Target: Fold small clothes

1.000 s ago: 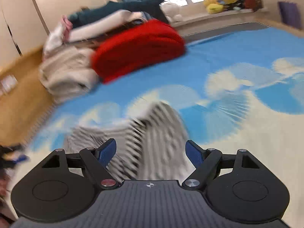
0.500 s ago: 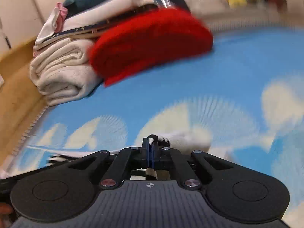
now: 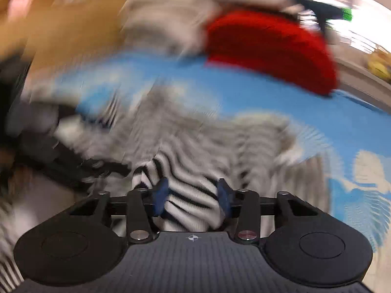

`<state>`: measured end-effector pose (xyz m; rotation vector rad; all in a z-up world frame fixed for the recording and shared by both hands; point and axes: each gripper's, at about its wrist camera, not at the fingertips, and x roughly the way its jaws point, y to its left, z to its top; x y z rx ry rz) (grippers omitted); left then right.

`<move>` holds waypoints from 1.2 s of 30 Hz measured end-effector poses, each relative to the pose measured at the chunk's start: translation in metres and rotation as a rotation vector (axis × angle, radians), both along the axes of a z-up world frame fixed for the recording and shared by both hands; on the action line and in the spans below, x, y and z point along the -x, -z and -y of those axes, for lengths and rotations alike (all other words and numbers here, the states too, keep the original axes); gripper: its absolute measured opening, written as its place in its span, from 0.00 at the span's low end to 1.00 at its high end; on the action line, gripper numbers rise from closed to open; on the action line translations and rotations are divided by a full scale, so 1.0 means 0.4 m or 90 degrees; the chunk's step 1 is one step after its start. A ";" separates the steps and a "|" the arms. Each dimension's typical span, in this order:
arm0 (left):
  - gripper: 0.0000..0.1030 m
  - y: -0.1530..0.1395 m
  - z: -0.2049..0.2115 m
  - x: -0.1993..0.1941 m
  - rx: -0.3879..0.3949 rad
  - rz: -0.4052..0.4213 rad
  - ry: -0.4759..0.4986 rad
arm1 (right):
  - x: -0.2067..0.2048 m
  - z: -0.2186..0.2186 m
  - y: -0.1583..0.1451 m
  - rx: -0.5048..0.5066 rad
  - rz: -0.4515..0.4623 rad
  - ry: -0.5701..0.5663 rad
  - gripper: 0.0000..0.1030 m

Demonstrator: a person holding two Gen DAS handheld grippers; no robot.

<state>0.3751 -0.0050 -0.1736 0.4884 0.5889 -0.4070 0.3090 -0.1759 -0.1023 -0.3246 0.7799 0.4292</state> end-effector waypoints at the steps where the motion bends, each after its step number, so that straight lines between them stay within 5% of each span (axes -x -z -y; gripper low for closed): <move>1: 0.98 -0.002 -0.002 0.011 -0.006 0.009 -0.011 | 0.021 -0.012 0.023 0.021 0.038 -0.005 0.38; 4: 0.98 -0.076 -0.028 0.052 -0.020 -0.007 -0.004 | 0.077 -0.024 -0.030 0.054 0.059 -0.007 0.44; 6: 0.99 -0.153 -0.069 0.128 -0.002 0.028 -0.012 | 0.139 0.010 -0.114 -0.003 0.052 0.010 0.56; 10: 1.00 -0.262 -0.149 0.322 0.076 0.002 -0.044 | 0.377 0.105 -0.295 -0.094 0.108 0.059 0.72; 14: 1.00 -0.303 -0.169 0.561 0.121 -0.045 -0.104 | 0.648 0.178 -0.368 -0.147 0.118 0.123 0.79; 19: 1.00 -0.315 -0.191 0.793 0.149 -0.078 -0.179 | 0.856 0.177 -0.334 -0.156 0.082 0.175 0.80; 24: 1.00 -0.329 -0.210 0.913 0.149 -0.075 -0.223 | 0.938 0.154 -0.291 -0.125 0.069 0.212 0.80; 36: 1.00 -0.365 -0.204 1.010 0.132 -0.032 -0.222 | 1.005 0.135 -0.297 -0.144 0.072 0.233 0.80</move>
